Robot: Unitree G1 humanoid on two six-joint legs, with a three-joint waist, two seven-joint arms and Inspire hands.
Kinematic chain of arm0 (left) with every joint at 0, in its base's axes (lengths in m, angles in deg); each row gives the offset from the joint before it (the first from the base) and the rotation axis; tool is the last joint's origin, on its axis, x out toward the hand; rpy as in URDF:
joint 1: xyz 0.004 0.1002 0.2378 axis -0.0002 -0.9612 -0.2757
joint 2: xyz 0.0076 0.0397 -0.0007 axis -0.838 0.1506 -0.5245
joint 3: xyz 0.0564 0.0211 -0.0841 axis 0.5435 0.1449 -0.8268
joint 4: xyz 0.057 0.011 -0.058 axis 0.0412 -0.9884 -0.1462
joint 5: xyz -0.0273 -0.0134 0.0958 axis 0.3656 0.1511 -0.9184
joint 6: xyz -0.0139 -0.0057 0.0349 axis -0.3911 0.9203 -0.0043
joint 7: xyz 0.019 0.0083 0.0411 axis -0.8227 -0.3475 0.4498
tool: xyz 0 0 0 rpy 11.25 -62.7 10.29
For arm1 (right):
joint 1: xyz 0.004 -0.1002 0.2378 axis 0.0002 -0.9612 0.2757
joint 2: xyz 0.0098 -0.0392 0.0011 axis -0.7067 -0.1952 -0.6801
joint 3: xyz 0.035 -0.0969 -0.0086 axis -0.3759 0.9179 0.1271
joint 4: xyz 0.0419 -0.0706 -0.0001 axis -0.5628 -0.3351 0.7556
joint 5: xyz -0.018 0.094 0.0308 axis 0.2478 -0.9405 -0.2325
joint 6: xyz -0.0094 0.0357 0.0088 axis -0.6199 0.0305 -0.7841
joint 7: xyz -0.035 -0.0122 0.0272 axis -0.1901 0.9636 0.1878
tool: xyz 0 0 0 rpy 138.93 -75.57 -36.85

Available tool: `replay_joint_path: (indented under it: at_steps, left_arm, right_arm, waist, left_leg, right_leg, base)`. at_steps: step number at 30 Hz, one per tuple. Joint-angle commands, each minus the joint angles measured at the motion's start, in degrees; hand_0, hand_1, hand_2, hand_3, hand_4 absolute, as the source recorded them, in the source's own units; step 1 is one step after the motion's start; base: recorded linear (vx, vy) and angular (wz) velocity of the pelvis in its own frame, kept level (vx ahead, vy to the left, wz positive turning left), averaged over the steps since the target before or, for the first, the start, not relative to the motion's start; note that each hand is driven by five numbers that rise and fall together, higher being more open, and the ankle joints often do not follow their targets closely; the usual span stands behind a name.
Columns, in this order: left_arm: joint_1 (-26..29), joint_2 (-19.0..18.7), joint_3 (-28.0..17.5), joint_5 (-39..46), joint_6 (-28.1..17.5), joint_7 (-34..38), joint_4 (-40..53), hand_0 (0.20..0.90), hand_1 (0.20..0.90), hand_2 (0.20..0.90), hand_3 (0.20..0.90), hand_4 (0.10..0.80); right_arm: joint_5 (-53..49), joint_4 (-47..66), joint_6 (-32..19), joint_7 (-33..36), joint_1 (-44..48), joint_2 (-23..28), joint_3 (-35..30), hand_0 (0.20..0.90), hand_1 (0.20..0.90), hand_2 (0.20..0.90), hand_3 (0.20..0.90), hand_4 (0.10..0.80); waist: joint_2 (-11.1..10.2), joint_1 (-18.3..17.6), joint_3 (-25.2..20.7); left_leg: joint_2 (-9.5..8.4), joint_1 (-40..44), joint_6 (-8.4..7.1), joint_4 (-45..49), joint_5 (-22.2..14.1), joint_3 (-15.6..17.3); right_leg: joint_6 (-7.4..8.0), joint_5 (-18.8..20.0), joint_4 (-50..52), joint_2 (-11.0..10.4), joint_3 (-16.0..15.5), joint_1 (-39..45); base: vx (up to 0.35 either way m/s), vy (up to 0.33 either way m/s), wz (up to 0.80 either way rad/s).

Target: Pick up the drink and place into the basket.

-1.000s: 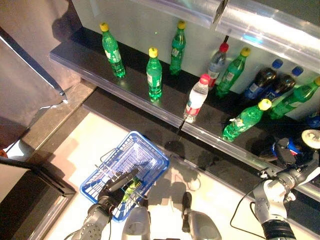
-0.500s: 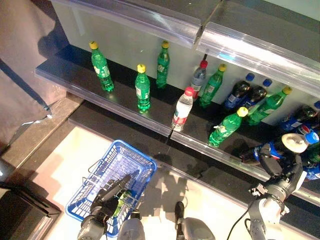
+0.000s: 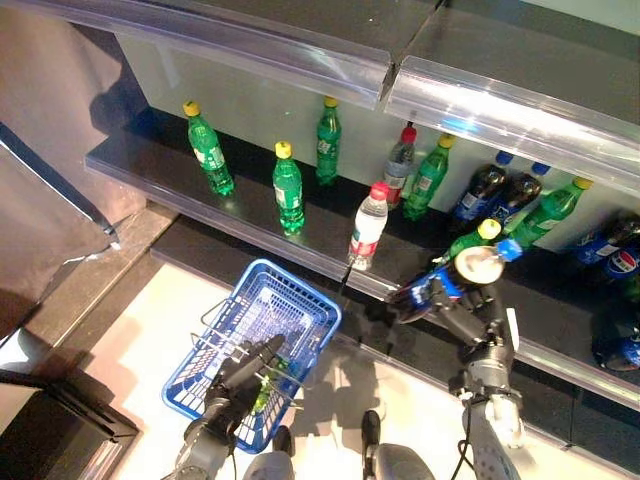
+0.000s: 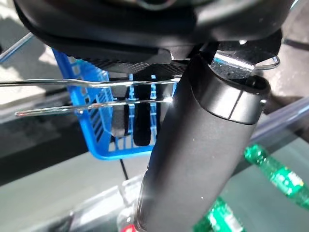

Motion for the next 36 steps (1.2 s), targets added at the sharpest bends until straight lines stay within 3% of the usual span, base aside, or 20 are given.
replay_joint_path:
  at_steps: [1,6,17,26,36]
  left_arm:
    - [5.30,-1.42,-0.56,0.36,-10.63,-8.33,15.62,0.300,0.300,0.300,0.200,0.100]
    - [5.97,-1.64,1.20,0.86,-11.00,-7.06,17.15,0.300,0.300,0.300,0.200,0.100]
    - [8.87,-2.13,6.15,2.55,-4.42,-9.26,19.83,0.300,0.300,0.300,0.200,0.100]
    - [9.86,-0.52,8.53,5.26,-2.27,-10.46,20.60,0.300,0.300,0.300,0.200,0.100]
    - [12.52,1.06,13.42,7.79,0.03,-17.43,21.96,0.300,0.300,0.300,0.200,0.100]
  right_arm:
    - [0.88,11.99,-7.56,-6.07,6.42,3.65,0.52,0.300,0.300,0.300,0.200,0.100]
    - [0.98,12.92,-7.39,-6.20,7.49,4.28,4.33,0.300,0.300,0.300,0.200,0.100]
    - [6.13,10.42,-10.11,-2.48,16.94,5.01,9.03,0.300,0.300,0.300,0.200,0.100]
    - [10.15,5.04,-8.04,-1.14,22.19,1.15,13.48,0.300,0.300,0.300,0.200,0.100]
    - [15.78,-7.23,-7.14,2.26,26.90,-2.64,18.98,0.300,0.300,0.300,0.200,0.100]
  waist:
    - [2.55,0.07,-7.68]
    - [2.87,0.53,-7.66]
    - [3.58,2.90,-7.29]
    - [4.17,4.80,-7.77]
    - [5.20,6.84,-6.71]
  left_leg:
    - [-3.13,-2.23,2.13,1.71,-1.36,-1.25]
    - [-3.41,-2.38,2.05,1.40,-1.28,-1.71]
    - [-4.10,-2.97,2.14,1.90,-1.58,-3.12]
    - [-4.87,-3.16,2.62,2.74,-1.85,-4.58]
    - [-5.90,-4.81,3.37,3.50,-1.38,-6.53]
  right_leg:
    - [2.67,-6.30,4.21,1.74,-0.24,1.13]
    - [2.54,-6.55,4.08,1.45,-0.88,1.32]
    - [2.30,-6.50,3.70,0.67,-2.12,1.76]
    - [2.17,-6.34,3.89,-0.34,-2.77,2.17]
    - [2.25,-5.97,4.89,-1.82,-4.16,1.26]
  base:
    - [-0.006,0.061,0.09]
    - [0.002,0.052,0.07]
    - [0.019,0.042,0.08]
    - [0.067,0.055,0.10]
    - [0.013,0.048,0.19]
